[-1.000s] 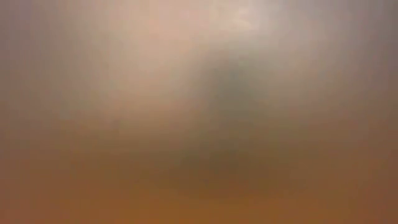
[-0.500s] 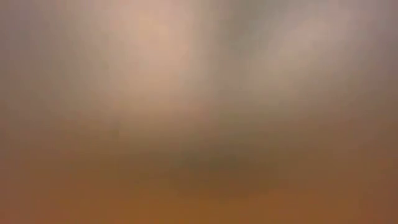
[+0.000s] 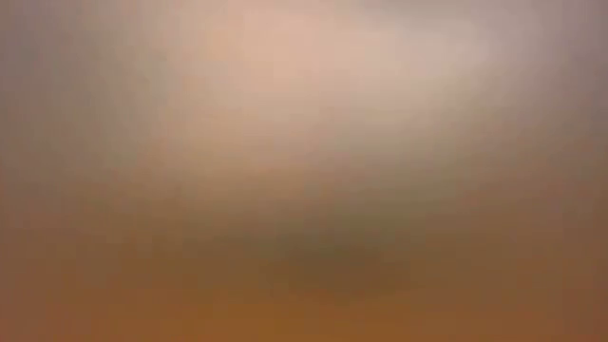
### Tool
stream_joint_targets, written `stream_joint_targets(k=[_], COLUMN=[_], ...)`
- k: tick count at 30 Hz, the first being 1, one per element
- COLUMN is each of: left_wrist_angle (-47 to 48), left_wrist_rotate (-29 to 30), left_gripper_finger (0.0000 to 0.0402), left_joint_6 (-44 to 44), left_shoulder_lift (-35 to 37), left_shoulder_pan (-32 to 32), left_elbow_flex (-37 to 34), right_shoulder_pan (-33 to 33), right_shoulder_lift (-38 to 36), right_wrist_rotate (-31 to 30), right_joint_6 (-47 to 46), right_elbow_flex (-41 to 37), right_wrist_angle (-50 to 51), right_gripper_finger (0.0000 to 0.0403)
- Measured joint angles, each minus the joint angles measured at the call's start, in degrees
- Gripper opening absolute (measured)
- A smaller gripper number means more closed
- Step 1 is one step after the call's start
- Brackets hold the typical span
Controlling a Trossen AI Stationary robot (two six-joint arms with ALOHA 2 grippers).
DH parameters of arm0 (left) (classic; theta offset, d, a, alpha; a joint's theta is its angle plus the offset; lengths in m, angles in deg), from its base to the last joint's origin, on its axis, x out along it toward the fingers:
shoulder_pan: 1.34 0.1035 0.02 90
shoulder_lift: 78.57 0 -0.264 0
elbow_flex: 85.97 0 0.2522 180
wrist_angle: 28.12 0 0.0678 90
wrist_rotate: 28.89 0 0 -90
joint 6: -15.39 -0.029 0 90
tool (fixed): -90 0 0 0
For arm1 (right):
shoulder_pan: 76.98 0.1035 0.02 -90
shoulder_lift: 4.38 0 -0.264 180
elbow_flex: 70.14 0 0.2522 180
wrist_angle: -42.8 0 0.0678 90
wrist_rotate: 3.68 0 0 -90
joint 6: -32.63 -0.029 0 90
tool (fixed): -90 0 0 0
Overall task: Pick & Place USB Port
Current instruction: Put the white charger cable into the orange bin
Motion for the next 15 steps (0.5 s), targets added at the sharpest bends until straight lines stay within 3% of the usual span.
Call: stream_joint_targets(k=[6,11,15], left_wrist_angle=[0.1,0.2,0.3], left_wrist_rotate=[-0.5,-2.5,-2.7], left_gripper_finger=[0.0024,0.0024,0.0024], left_joint_6=[-1.2,-3.1,-4.6], left_shoulder_lift=[0.0,0.0,0.0], left_shoulder_pan=[0.0,0.0,0.0], left_elbow_flex=[0.0,0.0,0.0], right_shoulder_pan=[1.1,0.9,0.8], right_shoulder_lift=[7.9,13.8,14.8], right_wrist_rotate=[10.1,11.2,7.4], right_joint_6=[-5.7,-9.4,-9.0], right_elbow_flex=[0.8,1.5,1.6], right_wrist_angle=[-13.5,-12.7,-13.2], right_gripper_finger=[0.0000,0.0000,0.0000])
